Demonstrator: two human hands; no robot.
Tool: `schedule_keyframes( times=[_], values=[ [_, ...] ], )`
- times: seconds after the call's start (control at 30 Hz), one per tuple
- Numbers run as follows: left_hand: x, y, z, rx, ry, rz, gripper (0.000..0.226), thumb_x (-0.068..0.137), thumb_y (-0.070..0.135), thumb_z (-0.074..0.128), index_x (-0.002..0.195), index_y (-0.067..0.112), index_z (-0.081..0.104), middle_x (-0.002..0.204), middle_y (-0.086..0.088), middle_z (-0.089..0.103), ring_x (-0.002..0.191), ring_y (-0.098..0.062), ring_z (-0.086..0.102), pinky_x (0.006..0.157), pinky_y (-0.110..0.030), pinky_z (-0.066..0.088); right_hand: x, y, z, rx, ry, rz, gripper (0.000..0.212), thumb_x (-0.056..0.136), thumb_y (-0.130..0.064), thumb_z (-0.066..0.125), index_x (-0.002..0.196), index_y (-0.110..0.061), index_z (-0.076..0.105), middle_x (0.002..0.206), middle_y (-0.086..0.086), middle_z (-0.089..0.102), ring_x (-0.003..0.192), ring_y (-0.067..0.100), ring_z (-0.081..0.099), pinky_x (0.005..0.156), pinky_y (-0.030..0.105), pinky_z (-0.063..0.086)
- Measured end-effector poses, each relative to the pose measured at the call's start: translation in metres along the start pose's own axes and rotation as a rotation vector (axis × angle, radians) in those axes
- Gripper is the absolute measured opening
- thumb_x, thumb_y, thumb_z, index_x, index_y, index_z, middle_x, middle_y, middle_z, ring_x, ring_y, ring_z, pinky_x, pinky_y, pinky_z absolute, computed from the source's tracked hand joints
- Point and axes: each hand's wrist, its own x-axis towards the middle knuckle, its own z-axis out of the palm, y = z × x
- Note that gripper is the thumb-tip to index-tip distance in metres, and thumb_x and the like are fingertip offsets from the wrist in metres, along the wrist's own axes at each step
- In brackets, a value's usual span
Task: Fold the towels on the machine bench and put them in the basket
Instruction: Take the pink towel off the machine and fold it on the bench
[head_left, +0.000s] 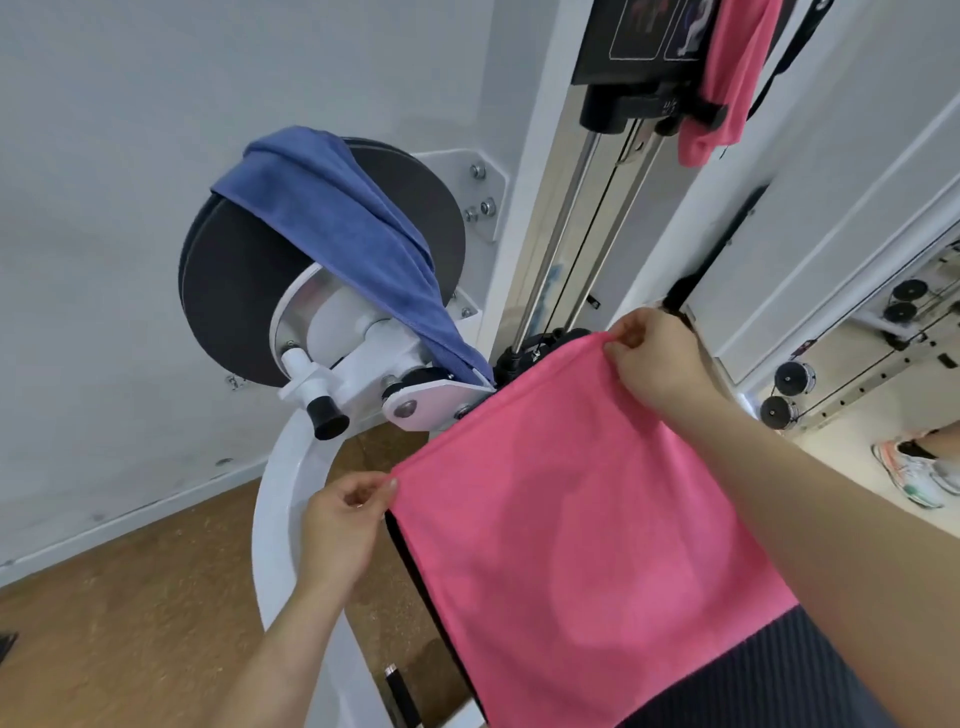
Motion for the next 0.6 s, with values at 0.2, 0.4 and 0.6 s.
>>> schedule_keyframes(
  times=[0.2, 0.4, 0.6],
  values=[
    [0.010, 0.000, 0.000, -0.162, -0.051, -0.087, 0.005, 0.083, 0.010, 0.072, 0.088, 0.011, 0.075, 0.089, -0.002, 0.076, 0.089, -0.017, 0.070, 0.082, -0.024, 0.052, 0.008, 0.010, 0.009, -0.055, 0.003, 0.013, 0.012, 0.089, -0.013, 0.055, 0.097, -0.013, 0.064, 0.097, 0.003, 0.066, 0.094, 0.023, 0.058, 0.082, 0.034, 0.047],
    [0.010, 0.000, 0.004, -0.221, -0.003, -0.091, 0.006, 0.078, 0.005, 0.075, 0.084, 0.008, 0.074, 0.088, -0.007, 0.074, 0.082, -0.014, 0.069, 0.069, -0.012, 0.054, 0.010, 0.010, 0.010, -0.060, 0.022, 0.004, 0.014, 0.084, -0.011, 0.060, 0.080, -0.024, 0.063, 0.087, 0.001, 0.068, 0.085, 0.021, 0.061, 0.077, 0.035, 0.051],
    [0.006, 0.001, 0.005, -0.136, 0.033, -0.015, 0.006, 0.078, 0.006, 0.076, 0.083, 0.008, 0.074, 0.085, -0.008, 0.073, 0.086, -0.024, 0.068, 0.074, -0.021, 0.055, 0.002, 0.006, 0.014, -0.144, 0.066, -0.134, 0.019, 0.084, -0.003, 0.054, 0.090, -0.018, 0.065, 0.092, 0.002, 0.069, 0.087, 0.024, 0.061, 0.077, 0.038, 0.051]
  ],
)
